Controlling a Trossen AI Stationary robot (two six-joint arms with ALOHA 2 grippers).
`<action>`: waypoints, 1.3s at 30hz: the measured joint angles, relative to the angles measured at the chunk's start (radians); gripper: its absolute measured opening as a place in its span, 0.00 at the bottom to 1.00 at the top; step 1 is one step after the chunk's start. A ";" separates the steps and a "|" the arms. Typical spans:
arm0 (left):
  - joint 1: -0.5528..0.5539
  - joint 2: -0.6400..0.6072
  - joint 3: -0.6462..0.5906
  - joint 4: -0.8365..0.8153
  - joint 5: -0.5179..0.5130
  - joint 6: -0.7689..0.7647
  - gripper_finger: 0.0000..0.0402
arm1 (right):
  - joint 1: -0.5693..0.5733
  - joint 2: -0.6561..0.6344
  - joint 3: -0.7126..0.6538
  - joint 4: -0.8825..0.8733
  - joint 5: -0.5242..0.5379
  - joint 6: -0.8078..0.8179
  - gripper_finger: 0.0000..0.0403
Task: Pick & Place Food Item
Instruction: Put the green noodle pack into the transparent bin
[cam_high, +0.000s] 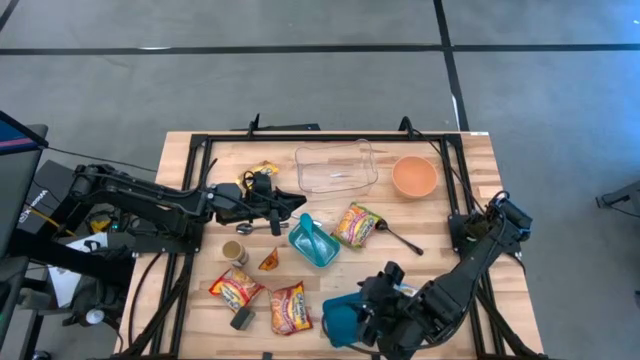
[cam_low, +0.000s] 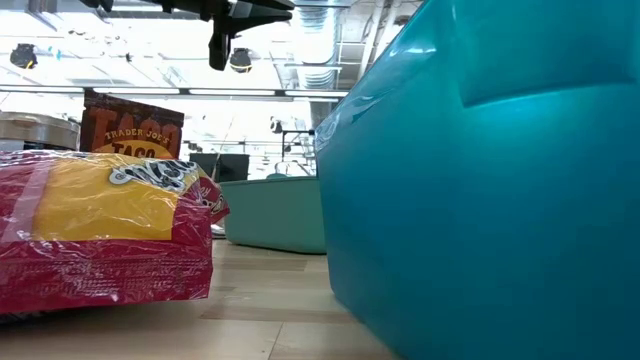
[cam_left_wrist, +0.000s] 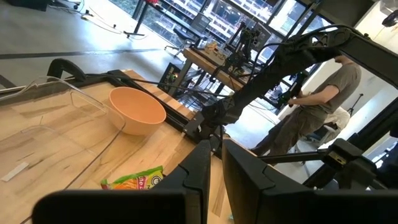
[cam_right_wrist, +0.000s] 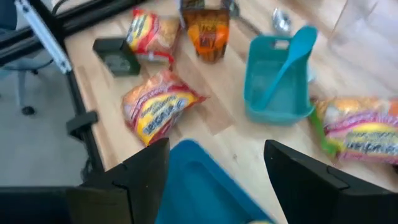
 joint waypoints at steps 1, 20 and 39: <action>0.000 0.000 0.000 0.000 0.000 0.000 0.09 | -0.006 0.000 0.000 -0.005 -0.024 0.010 0.63; 0.000 0.000 0.000 0.000 -0.006 0.000 0.09 | -0.216 -0.090 0.000 -0.149 -0.183 -0.264 0.28; 0.000 0.000 0.000 0.000 -0.004 0.000 0.09 | -0.298 -0.117 0.000 0.292 -0.610 -0.832 0.00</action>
